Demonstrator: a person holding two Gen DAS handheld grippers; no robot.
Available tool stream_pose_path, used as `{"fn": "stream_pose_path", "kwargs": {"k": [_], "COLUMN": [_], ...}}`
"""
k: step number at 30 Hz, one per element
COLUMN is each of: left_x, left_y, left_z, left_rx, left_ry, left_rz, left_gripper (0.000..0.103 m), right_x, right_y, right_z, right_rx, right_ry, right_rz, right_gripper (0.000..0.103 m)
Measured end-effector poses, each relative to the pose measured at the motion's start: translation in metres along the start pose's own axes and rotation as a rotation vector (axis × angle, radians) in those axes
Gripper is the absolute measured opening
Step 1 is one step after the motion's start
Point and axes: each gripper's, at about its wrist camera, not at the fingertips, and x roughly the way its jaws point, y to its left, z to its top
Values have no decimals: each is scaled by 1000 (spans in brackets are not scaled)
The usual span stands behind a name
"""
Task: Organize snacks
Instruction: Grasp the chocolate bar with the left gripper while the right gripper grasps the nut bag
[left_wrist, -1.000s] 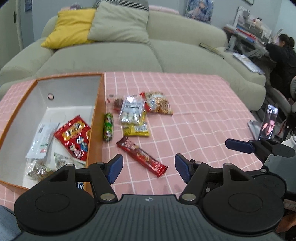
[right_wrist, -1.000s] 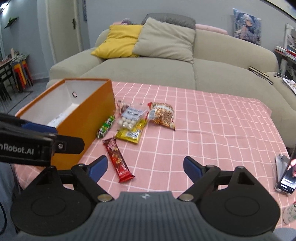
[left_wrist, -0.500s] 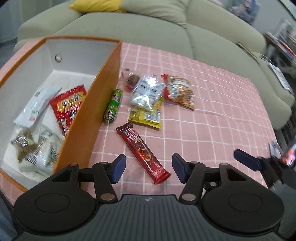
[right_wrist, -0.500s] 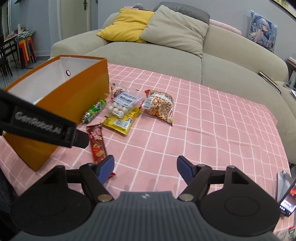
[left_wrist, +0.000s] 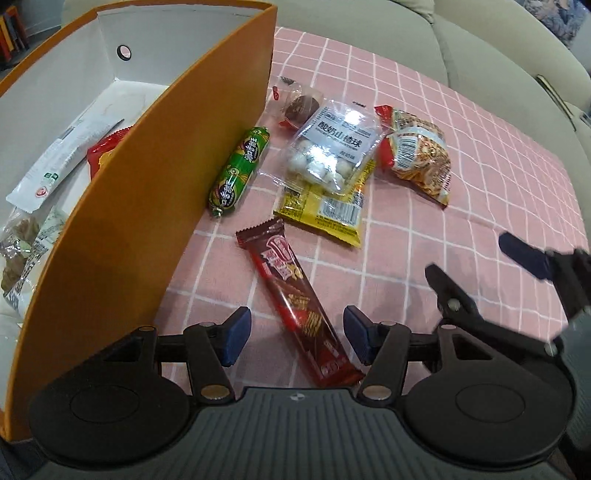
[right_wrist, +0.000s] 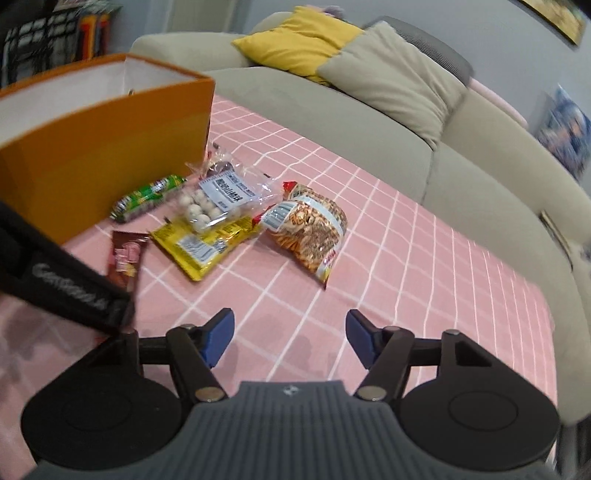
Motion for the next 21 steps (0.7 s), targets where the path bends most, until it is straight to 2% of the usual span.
{"fn": "stream_pose_path", "kwargs": {"k": [6, 11, 13, 15, 18, 21], "left_x": [12, 17, 18, 19, 20, 19], "left_y": [1, 4, 4, 4, 3, 2], "left_z": [7, 11, 13, 14, 13, 11], "left_rx": [-29, -21, -18, -7, 12, 32], "left_ry": [38, 54, 55, 55, 50, 43], "left_rz": [21, 8, -1, -4, -20, -26], "left_gripper": [67, 57, 51, 42, 36, 34], "right_x": [42, 63, 68, 70, 70, 65], "right_y": [-9, -16, -17, -16, -13, -10], "right_z": [8, 15, 19, 22, 23, 22], "right_rx": [-86, -111, -112, -103, -84, -58], "right_ry": [14, -5, -7, -2, 12, 28], "right_rz": [-15, -21, -16, -6, -14, -31], "right_gripper": [56, 53, 47, 35, 20, 15]}}
